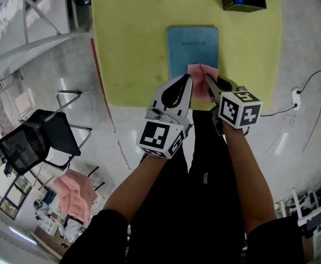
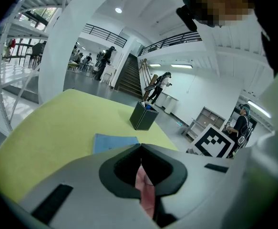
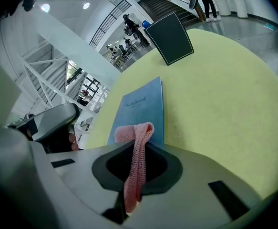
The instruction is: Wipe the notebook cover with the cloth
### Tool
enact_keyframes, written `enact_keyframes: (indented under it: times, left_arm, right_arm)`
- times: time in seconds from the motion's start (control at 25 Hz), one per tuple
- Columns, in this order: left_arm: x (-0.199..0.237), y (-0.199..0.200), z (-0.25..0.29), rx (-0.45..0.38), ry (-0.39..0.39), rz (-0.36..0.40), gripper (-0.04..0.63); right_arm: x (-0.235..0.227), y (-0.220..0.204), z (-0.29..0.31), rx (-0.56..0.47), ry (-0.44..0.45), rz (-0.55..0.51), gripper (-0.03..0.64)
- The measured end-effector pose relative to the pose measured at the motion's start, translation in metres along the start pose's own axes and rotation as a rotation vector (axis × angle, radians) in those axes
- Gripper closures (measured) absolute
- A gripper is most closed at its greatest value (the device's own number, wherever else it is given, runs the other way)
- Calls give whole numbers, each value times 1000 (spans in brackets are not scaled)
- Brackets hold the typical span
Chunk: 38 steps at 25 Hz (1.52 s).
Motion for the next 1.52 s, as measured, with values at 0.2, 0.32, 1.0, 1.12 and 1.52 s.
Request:
enact_keyframes:
  times: [0.2, 0.32, 1.0, 1.12, 1.52]
  left_arm:
    - [-8, 0, 6, 5, -14, 6, 580]
    - [-11, -1, 10, 8, -21, 13, 580]
    - [-21, -1, 13, 14, -26, 26, 580]
    - [-23, -2, 12, 13, -26, 31, 580]
    - [-43, 30, -19, -3, -43, 112, 580]
  right_arm:
    - [-6, 0, -6, 1, -5, 5, 577]
    - [-10, 0, -8, -3, -8, 7, 577]
    - [-24, 2, -17, -2, -5, 2, 577]
    - [-26, 1, -19, -11, 5, 13, 577]
    - [-8, 15, -103, -249, 78, 14, 575]
Point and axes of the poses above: the fingertips, and each gripper's own axes: z forward along the fingers, x to its left, y out of its top, the point moved 7 cm from there along -z, backward along the fingers, and after that the axes turned 4 degrees about x, right-handed, at the moved point
